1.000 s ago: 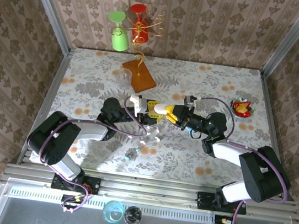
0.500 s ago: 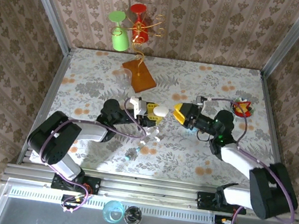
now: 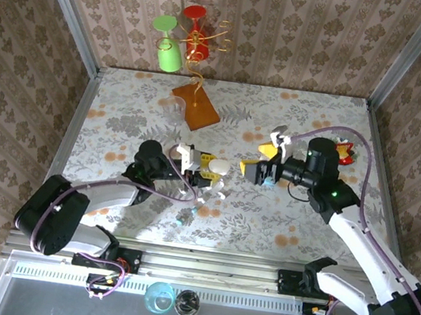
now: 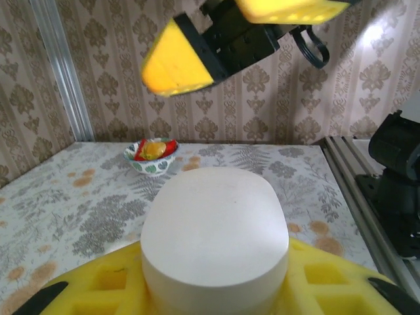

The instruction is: Insert wireless bluetooth earbuds into charging case

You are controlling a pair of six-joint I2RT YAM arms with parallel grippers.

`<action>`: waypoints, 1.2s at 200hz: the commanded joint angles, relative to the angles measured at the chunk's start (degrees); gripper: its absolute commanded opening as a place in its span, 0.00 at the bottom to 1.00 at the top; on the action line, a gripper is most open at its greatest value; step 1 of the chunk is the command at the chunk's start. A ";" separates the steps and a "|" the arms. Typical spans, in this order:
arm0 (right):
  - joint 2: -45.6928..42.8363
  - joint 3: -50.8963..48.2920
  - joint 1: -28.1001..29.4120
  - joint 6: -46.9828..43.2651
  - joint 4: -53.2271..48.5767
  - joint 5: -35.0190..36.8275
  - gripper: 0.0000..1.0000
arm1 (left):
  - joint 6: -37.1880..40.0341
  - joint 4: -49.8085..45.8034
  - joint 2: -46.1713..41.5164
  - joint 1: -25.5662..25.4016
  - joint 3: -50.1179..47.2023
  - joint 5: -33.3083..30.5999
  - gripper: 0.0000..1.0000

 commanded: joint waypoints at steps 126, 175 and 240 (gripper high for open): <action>10.17 6.97 9.31 -30.58 -4.73 9.69 1.00 | 3.04 -3.87 -0.87 -1.09 2.48 3.92 0.30; 8.35 5.84 6.96 -26.54 0.05 9.95 1.00 | 3.70 -4.04 -0.66 -1.33 2.13 4.18 0.29; 8.67 5.94 5.35 -23.68 1.54 9.87 1.00 | 2.98 -3.95 -0.77 -1.26 2.58 6.05 0.29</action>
